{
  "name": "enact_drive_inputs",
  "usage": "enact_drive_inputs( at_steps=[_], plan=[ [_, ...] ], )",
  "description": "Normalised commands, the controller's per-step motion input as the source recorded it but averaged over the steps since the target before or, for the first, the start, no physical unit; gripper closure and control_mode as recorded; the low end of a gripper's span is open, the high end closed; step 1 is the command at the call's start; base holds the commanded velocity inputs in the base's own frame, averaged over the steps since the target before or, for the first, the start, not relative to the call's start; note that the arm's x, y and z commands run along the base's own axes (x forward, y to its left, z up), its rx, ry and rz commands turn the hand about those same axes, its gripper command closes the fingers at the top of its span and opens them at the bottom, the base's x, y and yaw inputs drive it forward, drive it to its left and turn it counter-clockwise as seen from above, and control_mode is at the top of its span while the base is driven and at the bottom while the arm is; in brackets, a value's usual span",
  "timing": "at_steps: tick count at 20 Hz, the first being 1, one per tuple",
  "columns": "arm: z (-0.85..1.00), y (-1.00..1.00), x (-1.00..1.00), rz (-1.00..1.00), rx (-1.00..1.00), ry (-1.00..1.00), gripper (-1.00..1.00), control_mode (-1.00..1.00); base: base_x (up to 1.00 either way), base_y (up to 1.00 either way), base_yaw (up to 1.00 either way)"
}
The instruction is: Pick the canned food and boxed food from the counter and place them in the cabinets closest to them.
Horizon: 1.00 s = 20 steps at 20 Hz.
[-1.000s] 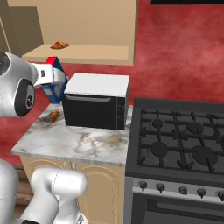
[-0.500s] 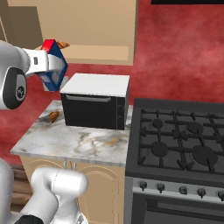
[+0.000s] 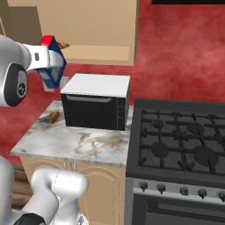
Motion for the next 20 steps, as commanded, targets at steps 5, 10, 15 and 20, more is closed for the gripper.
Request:
enact_drive_inputs(
  at_steps=[5,10,15,20],
  plan=[
    [0.12,-0.07,-0.1,0.06,0.02,-0.01,1.0,-1.0,0.0,0.0,0.0],
    [0.0,0.0,0.0,0.0,0.0,0.0,1.0,-1.0,0.0,0.0,0.0],
    [0.02,0.0,0.07,0.0,0.0,0.0,1.0,-1.0,0.0,0.0,0.0],
    [0.06,0.0,0.11,0.0,0.0,0.0,1.0,-1.0,0.0,0.0,0.0]
  ],
)
